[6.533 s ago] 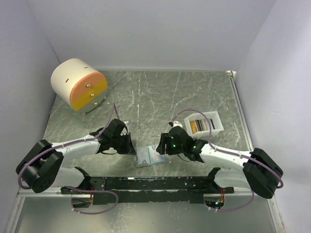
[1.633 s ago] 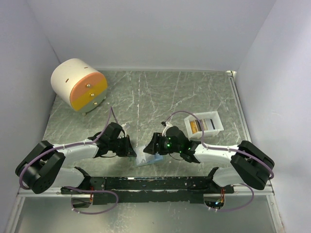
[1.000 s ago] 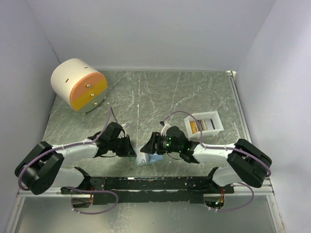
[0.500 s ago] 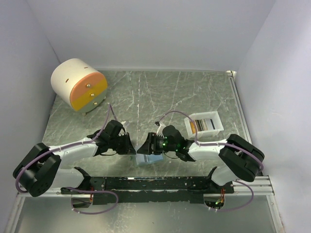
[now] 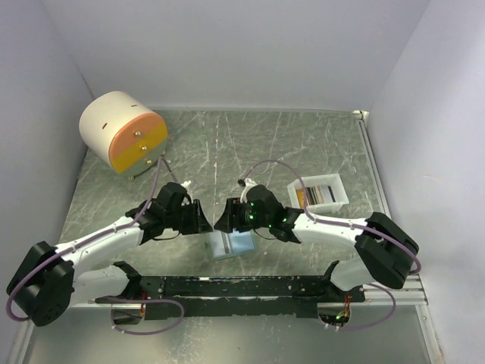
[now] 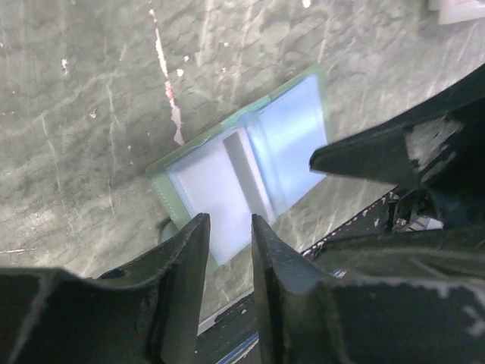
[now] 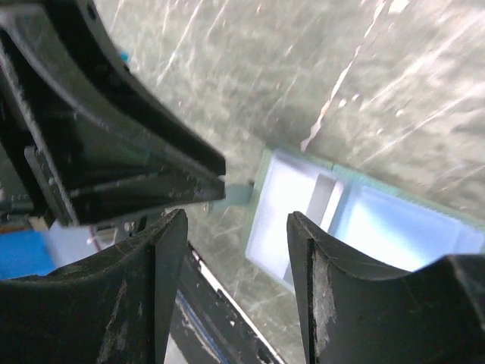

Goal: Put the credit cards into the card holder
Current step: Turn over the card slot in the card holder, then pick up the credit card from the storage box.

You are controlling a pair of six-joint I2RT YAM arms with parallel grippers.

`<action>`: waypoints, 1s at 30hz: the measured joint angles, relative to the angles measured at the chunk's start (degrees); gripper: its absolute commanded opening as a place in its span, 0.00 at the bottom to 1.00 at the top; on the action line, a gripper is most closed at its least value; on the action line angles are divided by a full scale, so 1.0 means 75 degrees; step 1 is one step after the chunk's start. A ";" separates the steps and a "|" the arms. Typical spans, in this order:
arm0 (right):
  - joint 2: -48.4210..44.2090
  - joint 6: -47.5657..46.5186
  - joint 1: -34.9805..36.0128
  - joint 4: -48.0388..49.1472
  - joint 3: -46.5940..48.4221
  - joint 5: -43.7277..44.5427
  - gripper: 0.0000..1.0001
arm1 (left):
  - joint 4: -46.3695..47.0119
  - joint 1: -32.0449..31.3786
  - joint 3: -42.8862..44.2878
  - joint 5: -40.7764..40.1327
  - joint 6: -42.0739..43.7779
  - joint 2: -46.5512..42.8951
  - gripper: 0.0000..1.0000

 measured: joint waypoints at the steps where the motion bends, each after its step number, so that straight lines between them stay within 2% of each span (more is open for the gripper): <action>1: -0.0105 -0.0210 -0.0003 -0.0379 0.0224 0.0262 0.57 | -0.0061 0.0000 0.0055 -0.0003 0.0020 -0.0093 0.53; 3: -0.0242 -0.0656 -0.0023 -0.1212 0.0772 0.0822 0.57 | -0.0181 0.0000 0.0140 -0.0003 0.0090 -0.0297 0.71; 4: -0.0256 -0.0845 -0.0038 -0.1568 0.1023 0.1107 0.57 | -0.0262 0.0000 0.0189 -0.0003 0.0143 -0.0431 0.75; 6: -0.0254 -0.1326 -0.0119 -0.2439 0.1670 0.1798 0.57 | -0.0446 -0.0003 0.0323 0.0003 0.0274 -0.0743 0.97; 7: -0.0254 -0.1562 -0.0184 -0.2830 0.1961 0.2157 0.56 | -0.0571 0.0000 0.0443 0.0003 0.0353 -0.0898 1.00; 11: -0.0254 -0.2340 -0.0551 -0.3978 0.2792 0.3276 0.55 | -0.1075 0.0000 0.1075 0.0020 0.0813 -0.1241 1.00; 17: -0.0026 -0.3325 -0.1664 -0.5400 0.3756 0.4561 0.55 | -0.1853 0.0000 0.1810 0.0020 0.1655 -0.1387 1.00; 24: 0.0405 -0.4028 -0.2760 -0.6359 0.3940 0.5869 0.52 | -0.2465 0.0000 0.2072 -0.0184 0.2419 -0.1673 1.00; 30: 0.0781 -0.4368 -0.3212 -0.6583 0.3803 0.6572 0.44 | -0.2547 0.0000 0.2069 -0.0207 0.2640 -0.1953 1.00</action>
